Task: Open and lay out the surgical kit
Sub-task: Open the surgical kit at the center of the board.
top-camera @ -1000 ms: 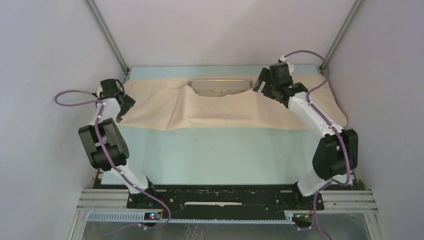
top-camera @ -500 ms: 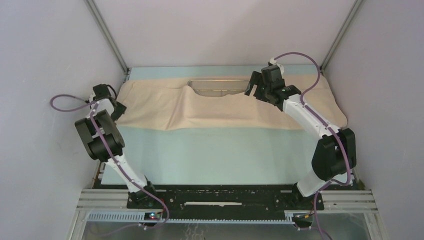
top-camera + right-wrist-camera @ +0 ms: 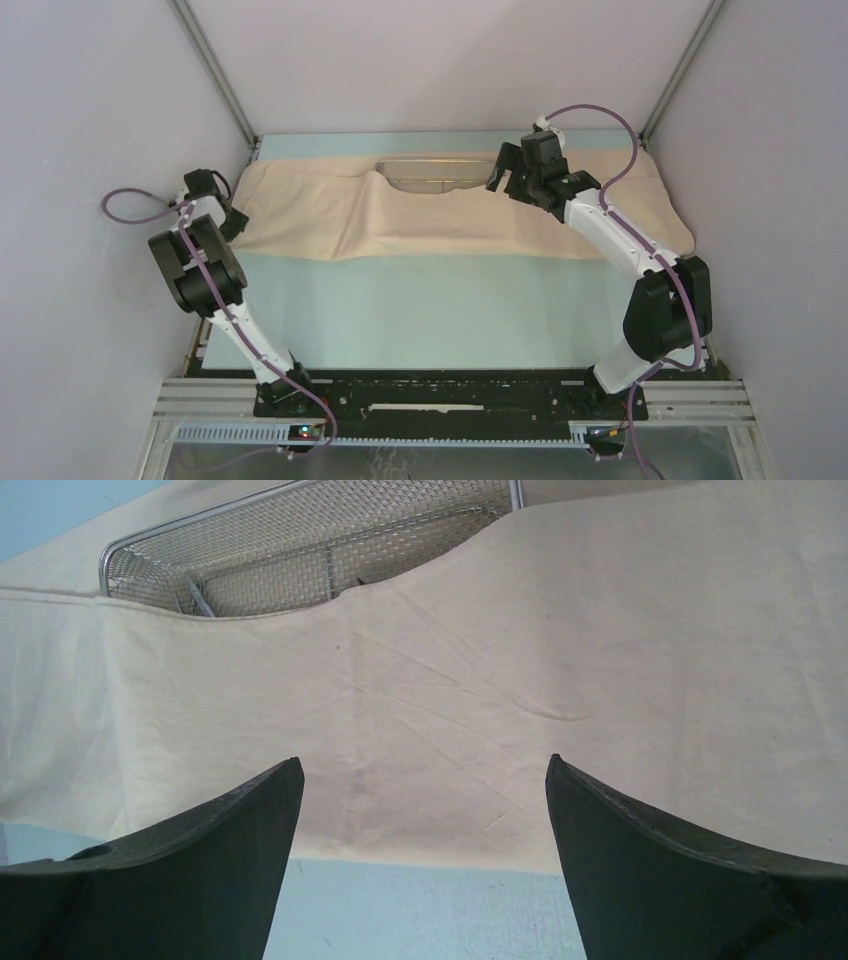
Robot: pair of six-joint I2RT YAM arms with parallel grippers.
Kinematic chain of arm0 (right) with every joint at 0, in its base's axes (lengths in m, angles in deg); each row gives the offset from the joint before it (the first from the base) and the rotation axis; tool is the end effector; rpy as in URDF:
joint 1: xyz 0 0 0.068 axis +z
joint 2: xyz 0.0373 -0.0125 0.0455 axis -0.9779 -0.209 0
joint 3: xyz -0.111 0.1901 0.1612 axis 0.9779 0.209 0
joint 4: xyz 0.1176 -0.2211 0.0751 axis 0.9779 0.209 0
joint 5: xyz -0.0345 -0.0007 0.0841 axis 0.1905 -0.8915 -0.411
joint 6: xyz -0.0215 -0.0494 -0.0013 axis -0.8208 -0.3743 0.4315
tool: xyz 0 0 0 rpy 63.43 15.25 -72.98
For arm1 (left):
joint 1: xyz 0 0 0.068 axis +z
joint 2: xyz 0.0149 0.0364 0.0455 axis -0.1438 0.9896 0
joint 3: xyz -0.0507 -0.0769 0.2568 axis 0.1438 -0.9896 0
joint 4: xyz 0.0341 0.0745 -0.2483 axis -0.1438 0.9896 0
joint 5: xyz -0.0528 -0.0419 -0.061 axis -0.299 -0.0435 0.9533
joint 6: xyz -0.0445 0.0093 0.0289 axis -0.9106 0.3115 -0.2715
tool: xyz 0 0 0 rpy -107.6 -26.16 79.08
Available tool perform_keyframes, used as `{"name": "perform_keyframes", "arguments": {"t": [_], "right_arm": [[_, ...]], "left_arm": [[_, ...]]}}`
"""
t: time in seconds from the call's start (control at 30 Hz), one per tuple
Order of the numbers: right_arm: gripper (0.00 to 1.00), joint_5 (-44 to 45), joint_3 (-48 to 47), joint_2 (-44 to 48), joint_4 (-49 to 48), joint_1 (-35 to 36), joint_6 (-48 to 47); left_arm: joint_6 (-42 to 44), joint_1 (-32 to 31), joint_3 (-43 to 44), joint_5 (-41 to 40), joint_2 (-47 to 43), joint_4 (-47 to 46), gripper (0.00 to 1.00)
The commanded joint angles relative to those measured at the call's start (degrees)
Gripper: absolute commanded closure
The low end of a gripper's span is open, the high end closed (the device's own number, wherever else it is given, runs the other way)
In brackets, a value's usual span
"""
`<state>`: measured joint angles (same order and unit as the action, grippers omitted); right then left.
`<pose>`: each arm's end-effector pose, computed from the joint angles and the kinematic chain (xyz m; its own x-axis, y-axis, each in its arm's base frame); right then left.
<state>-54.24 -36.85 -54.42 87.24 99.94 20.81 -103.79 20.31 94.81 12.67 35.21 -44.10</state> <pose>0.3416 0.1330 0.3074 -0.6439 0.2899 -0.7081 0.0628 0.9423 0.3287 0.3571 0.2039 0.1786 -0.3164 -0.7778 -0.5431 -0.8882 0.4440 -0.1183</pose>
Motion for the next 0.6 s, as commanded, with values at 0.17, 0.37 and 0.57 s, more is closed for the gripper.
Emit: {"name": "perform_keyframes", "arguments": {"t": [0.17,0.37,0.57], "right_arm": [[0.0,-0.79,-0.01,-0.14,-1.95,0.94,-0.26],[0.0,-1.52,-0.05,-0.48,-2.21,1.03,-0.05],[0.0,-1.78,-0.04,-0.61,-2.29,1.55,-0.03]], "left_arm": [[-1.51,1.92,6.18,0.99,4.22,4.79,0.49],[-2.03,2.5,6.32,1.76,4.57,5.31,0.74],[-1.99,2.49,3.6,-0.76,1.67,3.87,1.0]]}}
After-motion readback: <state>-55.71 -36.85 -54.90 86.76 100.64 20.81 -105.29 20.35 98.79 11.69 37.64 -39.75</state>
